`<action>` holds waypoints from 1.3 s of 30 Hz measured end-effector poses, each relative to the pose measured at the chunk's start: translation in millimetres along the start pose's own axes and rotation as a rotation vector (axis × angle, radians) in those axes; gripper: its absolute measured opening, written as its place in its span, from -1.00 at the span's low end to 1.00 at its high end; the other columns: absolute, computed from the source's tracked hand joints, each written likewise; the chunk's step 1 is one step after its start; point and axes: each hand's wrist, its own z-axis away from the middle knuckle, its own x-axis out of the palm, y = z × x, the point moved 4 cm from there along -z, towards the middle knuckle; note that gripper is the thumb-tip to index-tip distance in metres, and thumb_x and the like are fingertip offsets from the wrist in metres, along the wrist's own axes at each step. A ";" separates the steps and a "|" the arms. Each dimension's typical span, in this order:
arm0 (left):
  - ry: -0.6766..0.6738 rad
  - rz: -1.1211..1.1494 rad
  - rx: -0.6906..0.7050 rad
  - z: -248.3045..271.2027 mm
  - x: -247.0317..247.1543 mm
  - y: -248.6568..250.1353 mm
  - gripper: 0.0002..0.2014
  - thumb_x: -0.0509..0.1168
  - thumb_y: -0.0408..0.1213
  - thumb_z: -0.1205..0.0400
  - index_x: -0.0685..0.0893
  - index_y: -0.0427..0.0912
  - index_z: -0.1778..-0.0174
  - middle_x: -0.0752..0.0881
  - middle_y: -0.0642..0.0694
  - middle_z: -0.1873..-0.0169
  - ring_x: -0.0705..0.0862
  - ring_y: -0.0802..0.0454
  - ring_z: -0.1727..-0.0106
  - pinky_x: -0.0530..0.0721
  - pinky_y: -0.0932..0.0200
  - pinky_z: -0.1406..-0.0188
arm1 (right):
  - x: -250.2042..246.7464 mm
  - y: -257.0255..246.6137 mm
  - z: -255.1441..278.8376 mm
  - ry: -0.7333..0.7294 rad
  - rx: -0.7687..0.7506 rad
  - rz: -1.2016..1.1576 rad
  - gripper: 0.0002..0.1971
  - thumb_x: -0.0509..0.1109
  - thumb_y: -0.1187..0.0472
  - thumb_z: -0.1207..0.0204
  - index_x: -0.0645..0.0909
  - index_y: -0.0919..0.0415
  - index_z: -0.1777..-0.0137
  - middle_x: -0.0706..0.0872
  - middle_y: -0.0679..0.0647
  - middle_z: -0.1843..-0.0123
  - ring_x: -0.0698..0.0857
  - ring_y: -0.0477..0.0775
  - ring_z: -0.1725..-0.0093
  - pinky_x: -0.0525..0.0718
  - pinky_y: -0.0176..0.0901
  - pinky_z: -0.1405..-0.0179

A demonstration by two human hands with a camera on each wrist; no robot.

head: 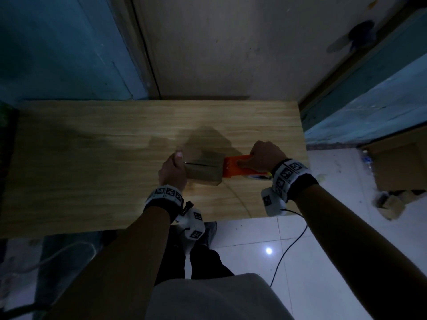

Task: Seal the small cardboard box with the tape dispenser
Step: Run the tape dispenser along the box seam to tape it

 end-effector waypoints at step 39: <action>0.001 0.044 0.014 5.1 -3.4 -4.0 -0.50 -0.05 0.03 -0.78 0.65 -0.15 -0.37 0.67 -0.31 -0.31 0.61 -0.33 -0.33 0.54 -0.03 -0.27 | 45.7 -29.4 18.9 -0.005 0.095 0.034 -0.53 0.38 -0.18 -0.59 0.47 0.22 0.31 0.48 0.05 0.39 0.58 0.10 0.30 0.54 -0.11 0.30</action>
